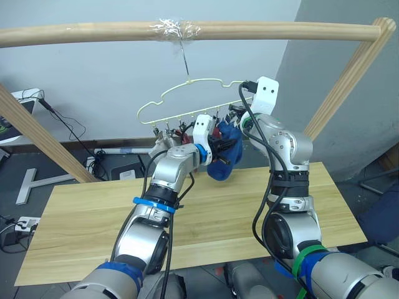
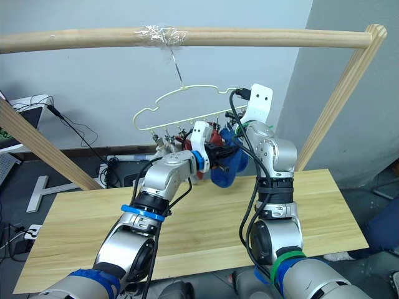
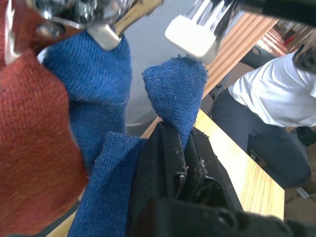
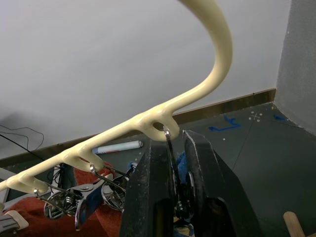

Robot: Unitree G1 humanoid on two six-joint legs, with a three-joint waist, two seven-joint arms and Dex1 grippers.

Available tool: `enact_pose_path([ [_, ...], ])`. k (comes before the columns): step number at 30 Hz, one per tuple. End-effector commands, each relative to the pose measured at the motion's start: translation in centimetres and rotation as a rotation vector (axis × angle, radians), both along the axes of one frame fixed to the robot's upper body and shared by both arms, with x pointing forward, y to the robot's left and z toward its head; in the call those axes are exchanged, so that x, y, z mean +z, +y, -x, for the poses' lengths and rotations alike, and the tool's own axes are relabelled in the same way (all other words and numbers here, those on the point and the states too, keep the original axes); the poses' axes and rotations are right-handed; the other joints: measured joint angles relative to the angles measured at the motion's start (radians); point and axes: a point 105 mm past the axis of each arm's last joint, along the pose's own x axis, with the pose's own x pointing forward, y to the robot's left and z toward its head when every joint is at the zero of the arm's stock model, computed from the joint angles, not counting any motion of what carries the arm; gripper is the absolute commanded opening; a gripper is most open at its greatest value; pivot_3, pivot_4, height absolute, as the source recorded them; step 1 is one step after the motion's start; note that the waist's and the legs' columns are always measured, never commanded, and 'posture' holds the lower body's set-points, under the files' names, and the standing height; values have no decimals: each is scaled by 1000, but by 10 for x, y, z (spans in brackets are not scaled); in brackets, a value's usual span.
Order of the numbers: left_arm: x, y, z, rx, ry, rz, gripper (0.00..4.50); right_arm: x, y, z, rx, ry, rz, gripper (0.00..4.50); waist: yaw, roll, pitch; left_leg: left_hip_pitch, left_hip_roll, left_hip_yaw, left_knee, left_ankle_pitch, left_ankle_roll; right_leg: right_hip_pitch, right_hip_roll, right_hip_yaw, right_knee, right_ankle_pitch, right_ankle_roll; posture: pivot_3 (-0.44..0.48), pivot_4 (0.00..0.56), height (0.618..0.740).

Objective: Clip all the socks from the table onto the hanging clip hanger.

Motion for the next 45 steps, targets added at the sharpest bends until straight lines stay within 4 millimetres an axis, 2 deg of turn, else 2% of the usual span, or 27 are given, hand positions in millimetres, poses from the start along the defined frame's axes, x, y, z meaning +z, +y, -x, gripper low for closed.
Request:
enact_pose_path([
  [1, 26, -6, 0, -22, -76, 38, 24, 16, 3, 4, 5, -57, -11, 64, 0, 0, 0, 0, 0, 0, 0, 0, 0, 0, 0, 0, 0, 0, 0, -184, 142, 740],
  [16, 40, -9, -4, -11, -95, 77, 24, 14, 5, 4, 12, -52, -9, 64, 0, 0, 0, 0, 0, 0, 0, 0, 0, 0, 0, 0, 0, 0, 0, -184, 142, 740],
  [24, 42, -9, -6, -6, -96, 82, 0, 13, 5, 5, 14, -45, 1, 2954, -1, 0, 0, 0, 0, 0, 0, 0, 0, 0, 0, 0, 0, 0, 0, -184, 140, 740],
  [25, 42, -8, -6, -2, -92, 81, 259, 13, 5, 5, 14, -45, 1, 3294, -1, 0, 0, 0, 0, 0, 0, 0, 0, 0, 0, 0, 0, 0, 0, -184, 140, 740],
  [27, 40, -7, -7, 1, -82, 77, 756, 13, 6, 5, 17, -47, 1, 3313, -1, 0, 0, 0, 0, 0, 0, 0, 0, 0, 0, 0, 0, 0, 0, -185, 140, 740],
  [37, 33, 1, 7, -23, -80, 34, 3971, 9, 9, 15, 86, -46, 26, 3313, -2, 0, 0, 0, 0, 0, 0, 0, 0, 0, 0, 0, 0, 0, 0, -194, 138, 740],
  [39, 30, 5, 13, -28, -83, 20, 4457, 7, 7, 19, 117, -50, 51, 3313, -2, 0, 0, 0, 0, 0, 0, 0, 0, 0, 0, 0, 0, 0, 0, -199, 136, 740],
  [45, 22, 25, 40, -39, -82, -9, 4457, -10, -8, 33, 179, -53, 157, 3313, -6, 0, 0, 0, 1, 0, 0, 0, 0, 0, 0, 0, 1, 0, 0, -216, 130, 740],
])
